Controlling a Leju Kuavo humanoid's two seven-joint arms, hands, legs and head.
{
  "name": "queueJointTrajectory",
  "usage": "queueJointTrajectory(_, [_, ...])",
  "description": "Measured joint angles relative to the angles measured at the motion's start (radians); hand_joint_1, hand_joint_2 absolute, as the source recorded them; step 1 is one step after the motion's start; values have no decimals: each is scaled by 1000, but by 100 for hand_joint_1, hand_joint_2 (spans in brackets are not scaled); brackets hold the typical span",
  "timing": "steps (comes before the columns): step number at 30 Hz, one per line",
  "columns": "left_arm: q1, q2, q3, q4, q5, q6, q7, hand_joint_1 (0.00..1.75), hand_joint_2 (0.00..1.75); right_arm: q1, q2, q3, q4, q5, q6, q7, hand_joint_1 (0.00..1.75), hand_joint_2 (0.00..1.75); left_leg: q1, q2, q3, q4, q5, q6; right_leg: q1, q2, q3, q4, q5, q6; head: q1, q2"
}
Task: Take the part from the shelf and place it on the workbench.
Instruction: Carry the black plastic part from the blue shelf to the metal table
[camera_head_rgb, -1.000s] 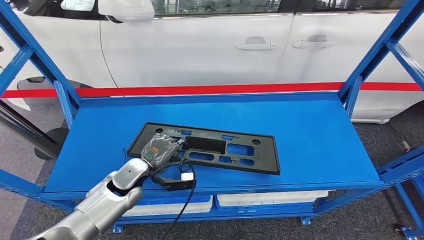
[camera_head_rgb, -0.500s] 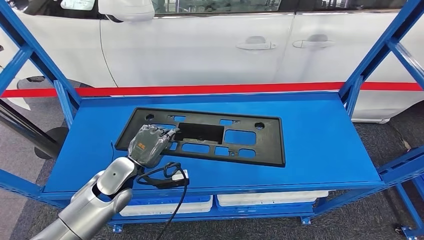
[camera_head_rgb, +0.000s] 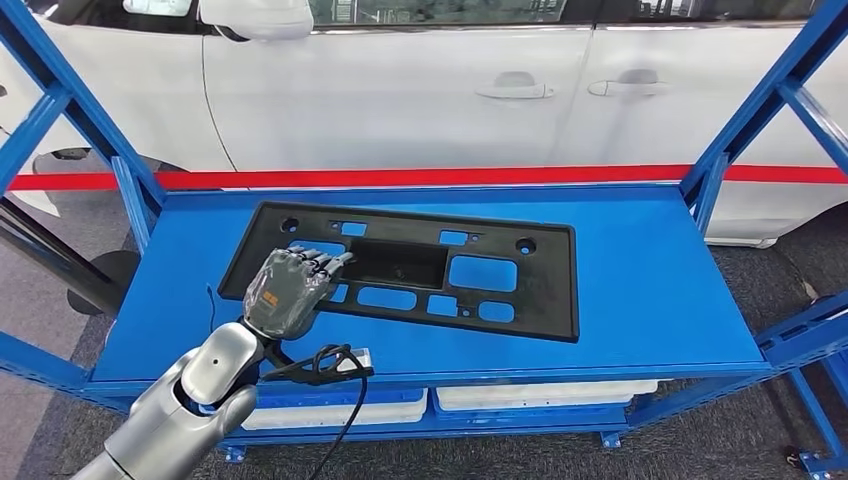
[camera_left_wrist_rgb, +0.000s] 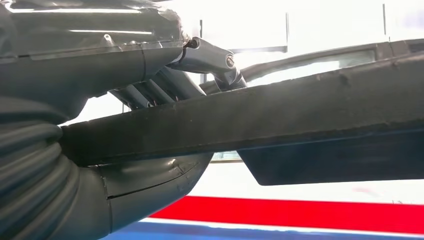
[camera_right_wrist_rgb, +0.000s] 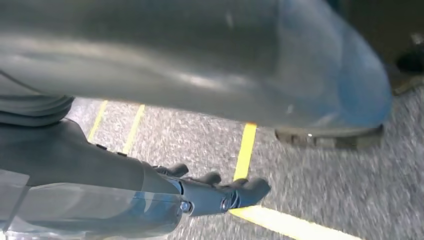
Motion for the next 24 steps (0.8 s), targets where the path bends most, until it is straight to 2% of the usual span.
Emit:
queueJointTrajectory(1, [5, 0, 3, -4, -3, 2, 1, 175, 175, 1, 0, 0, 0, 0, 0, 0, 0, 0, 1, 0, -3, 6, -1, -2, -4, 0, 20, -42, 35, 3, 0, 0])
queueJointTrajectory(2, [9, 0, 7, -9, -5, 4, 2, 175, 175, 2, 0, 0, 0, -1, 0, -1, 0, 0, 3, -1, -7, 13, -3, -6, -8, 0, 49, -108, 71, 5, 0, 0])
queueJointTrajectory(3, [12, 0, 11, -14, -9, 8, 5, 175, 175, 2, 0, -1, 0, -2, -1, -2, 0, 0, 2, -2, -13, 21, -5, -12, -8, 1, 77, -167, 95, 5, 0, 0])
queueJointTrajectory(4, [14, 0, 16, -21, -12, 12, 6, 175, 175, 2, 0, -3, 0, -4, -1, -3, 0, 0, 2, -3, -19, 28, -5, -19, -7, 2, 95, -208, 110, 2, 0, 0])
queueJointTrajectory(5, [17, 1, 19, -28, -16, 16, 9, 175, 175, 2, 0, -5, 0, -5, -1, -4, 0, 0, 1, -3, -24, 34, -4, -26, -5, 4, 100, -227, 112, -2, 0, 0])
queueJointTrajectory(8, [32, 4, 25, -47, -28, 24, 12, 175, 175, 4, 0, -11, 0, -8, -2, -7, 0, 0, 1, -5, -32, 38, 2, -46, -2, 5, 89, -230, 121, -24, 0, 0])
queueJointTrajectory(9, [37, 6, 28, -52, -32, 26, 13, 175, 175, 6, 0, -13, 0, -8, -2, -8, 0, 0, 3, -5, -39, 47, -12, -52, -3, 3, 83, -231, 127, -34, 0, 0])
queueJointTrajectory(10, [43, 8, 30, -58, -38, 26, 15, 175, 175, 7, 0, -14, 0, -9, -3, -8, 0, 0, 5, -5, -51, 73, -40, -58, -3, 1, 77, -233, 133, -44, 0, 0])
queueJointTrajectory(11, [48, 9, 34, -63, -45, 26, 18, 175, 175, 7, 0, -15, 1, -10, -4, -8, 0, 0, 7, -4, -69, 120, -81, -62, -3, -1, 69, -233, 140, -52, 0, 0])
queueJointTrajectory(13, [57, 11, 40, -74, -63, 25, 28, 175, 175, 8, 0, -17, 1, -14, -4, -9, 0, 0, 10, -4, -105, 247, -161, -68, 2, -2, 52, -231, 152, -60, 0, 0])
queueJointTrajectory(14, [63, 12, 42, -79, -72, 24, 34, 175, 175, 9, 0, -19, 1, -16, -4, -9, 0, 0, 10, -4, -110, 291, -177, -69, 4, -2, 43, -230, 159, -61, 0, 0])
queueJointTrajectory(15, [70, 13, 44, -85, -81, 23, 39, 175, 175, 9, 0, -21, 1, -18, -4, -10, 0, 0, 10, -4, -99, 302, -171, -68, 5, -2, 34, -228, 164, -60, 0, 0])
queueJointTrajectory(16, [76, 14, 46, -91, -89, 21, 44, 175, 175, 9, 0, -23, 1, -20, -4, -10, 0, 0, 10, -4, -71, 276, -150, -65, 6, -2, 26, -225, 169, -59, 0, 0])
queueJointTrajectory(17, [81, 16, 49, -98, -95, 20, 48, 175, 175, 9, 0, -24, 1, -20, -4, -10, 0, 0, 10, -4, -27, 218, -122, -60, 8, -2, 19, -223, 173, -58, 0, 0])
queueJointTrajectory(18, [83, 17, 53, -105, -101, 20, 52, 175, 175, 10, 1, -25, 1, -21, -4, -10, 0, 0, 8, -4, 20, 147, -107, -54, 9, -2, 13, -220, 177, -55, 0, 0])
queueJointTrajectory(19, [86, 19, 57, -114, -106, 19, 57, 175, 175, 10, 1, -25, 1, -22, -4, -10, 0, 0, 6, -4, 60, 83, -100, -48, 10, -2, 8, -218, 182, -50, 0, 0])
queueJointTrajectory(20, [88, 21, 62, -124, -112, 20, 62, 175, 175, 10, 2, -27, 1, -23, -4, -10, 0, 0, 3, -5, 86, 39, -98, -44, 10, -3, 5, -218, 187, -45, 0, 0])
queueJointTrajectory(21, [91, 24, 67, -133, -117, 20, 66, 175, 175, 10, 2, -28, 1, -23, -4, -10, 0, 0, -1, -5, 94, 20, -102, -41, 9, -3, 4, -220, 194, -38, 0, 0])
queueJointTrajectory(23, [101, 29, 75, -150, -129, 20, 75, 175, 175, 11, 2, -32, 1, -25, -4, -10, 0, 0, -1, -4, 91, 12, -88, -33, 7, -2, 3, -223, 203, -25, 0, 0])
queueJointTrajectory(24, [105, 31, 79, -158, -135, 21, 77, 175, 175, 11, 2, -34, 1, -25, -4, -10, 0, 0, 2, -2, 87, 6, -78, -27, 7, -1, -1, -218, 193, -20, 0, 0])
